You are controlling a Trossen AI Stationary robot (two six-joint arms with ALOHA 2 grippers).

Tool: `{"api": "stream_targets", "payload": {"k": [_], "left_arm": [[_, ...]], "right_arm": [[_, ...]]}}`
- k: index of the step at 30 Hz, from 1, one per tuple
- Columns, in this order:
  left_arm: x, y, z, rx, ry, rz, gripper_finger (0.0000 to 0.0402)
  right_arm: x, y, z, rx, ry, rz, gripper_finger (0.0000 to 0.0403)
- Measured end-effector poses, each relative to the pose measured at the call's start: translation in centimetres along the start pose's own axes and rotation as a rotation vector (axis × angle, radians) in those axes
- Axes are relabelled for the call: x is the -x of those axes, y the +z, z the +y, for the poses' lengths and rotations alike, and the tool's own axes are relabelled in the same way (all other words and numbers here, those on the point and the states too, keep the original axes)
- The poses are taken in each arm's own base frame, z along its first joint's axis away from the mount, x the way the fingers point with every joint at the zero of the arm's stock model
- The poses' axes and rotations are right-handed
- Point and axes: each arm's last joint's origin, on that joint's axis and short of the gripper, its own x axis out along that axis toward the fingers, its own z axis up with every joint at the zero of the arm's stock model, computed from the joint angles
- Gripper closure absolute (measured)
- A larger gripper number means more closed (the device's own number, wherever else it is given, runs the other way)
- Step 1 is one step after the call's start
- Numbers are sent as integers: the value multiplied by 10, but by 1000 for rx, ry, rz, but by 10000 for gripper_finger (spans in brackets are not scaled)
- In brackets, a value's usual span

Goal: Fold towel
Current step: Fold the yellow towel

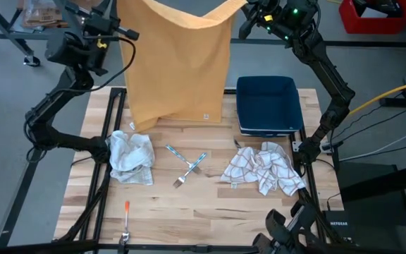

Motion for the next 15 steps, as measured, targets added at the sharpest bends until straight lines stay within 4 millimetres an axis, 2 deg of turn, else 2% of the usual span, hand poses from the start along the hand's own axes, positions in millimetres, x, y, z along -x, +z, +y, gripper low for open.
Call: {"api": "stream_targets", "payload": {"k": [5, 9, 12, 15], "left_arm": [[0, -2, -2, 89, -23, 15, 401], [8, 9, -5, 175, -95, -33, 401], [22, 23, 1, 236, -132, -92, 401], [38, 38, 12, 316, -170, -156, 401]], "right_arm": [[0, -2, 1, -9, 23, 23, 402], [3, -2, 6, -88, 143, 23, 402], [15, 8, 7, -139, 182, 7, 402], [34, 23, 6, -146, 179, -25, 402]]}}
